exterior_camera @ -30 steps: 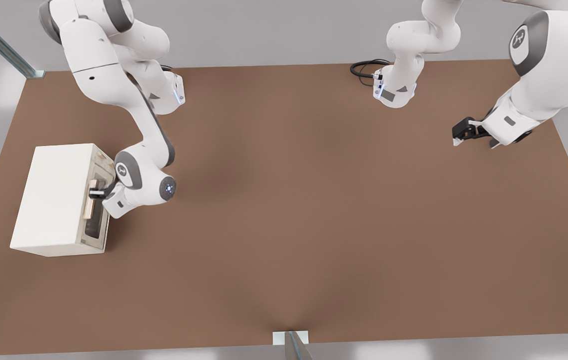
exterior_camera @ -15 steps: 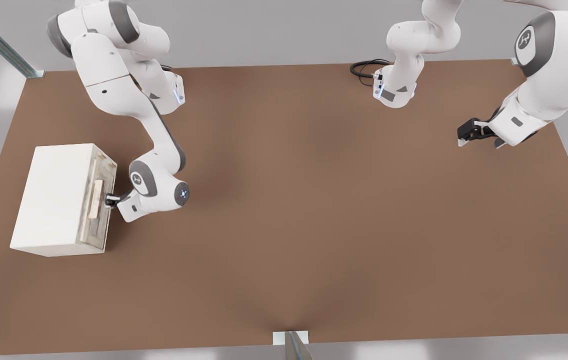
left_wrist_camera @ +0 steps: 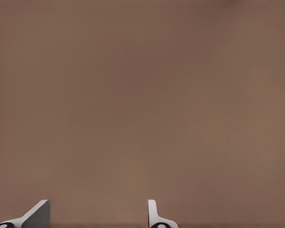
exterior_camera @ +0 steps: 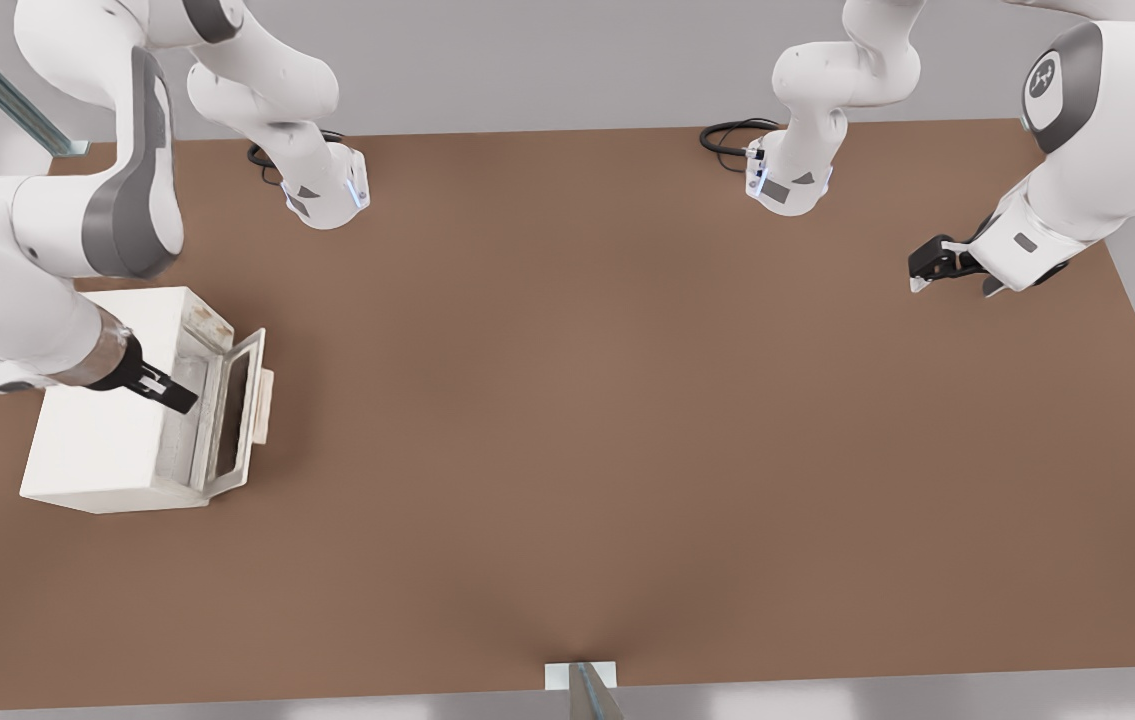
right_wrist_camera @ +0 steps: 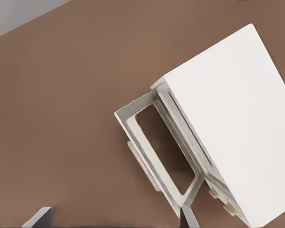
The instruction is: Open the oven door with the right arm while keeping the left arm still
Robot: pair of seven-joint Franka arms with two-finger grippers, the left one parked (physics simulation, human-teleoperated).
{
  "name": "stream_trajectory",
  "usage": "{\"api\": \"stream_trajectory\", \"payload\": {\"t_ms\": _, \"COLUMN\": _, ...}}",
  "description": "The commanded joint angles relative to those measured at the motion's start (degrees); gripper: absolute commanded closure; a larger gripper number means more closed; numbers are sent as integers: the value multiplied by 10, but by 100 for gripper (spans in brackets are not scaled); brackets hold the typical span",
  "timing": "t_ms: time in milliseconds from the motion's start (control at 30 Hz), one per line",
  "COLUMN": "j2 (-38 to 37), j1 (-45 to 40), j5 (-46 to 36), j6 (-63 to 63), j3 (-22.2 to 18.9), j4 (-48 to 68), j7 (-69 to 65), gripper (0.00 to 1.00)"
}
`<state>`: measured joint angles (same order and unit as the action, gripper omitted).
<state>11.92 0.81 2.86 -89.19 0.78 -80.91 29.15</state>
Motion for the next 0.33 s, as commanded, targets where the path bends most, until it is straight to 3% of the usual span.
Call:
{"api": "stream_trajectory", "payload": {"t_ms": 0, "j2": -4, "j1": 4, "j5": -35, "j6": -29, "j3": -2, "j4": -2, "j7": -321, "gripper": 0}}
{"api": "stream_trajectory", "payload": {"t_ms": 300, "j2": -4, "j1": -1, "j5": -27, "j6": -34, "j3": -2, "j4": -3, "j7": -323, "gripper": 0}}
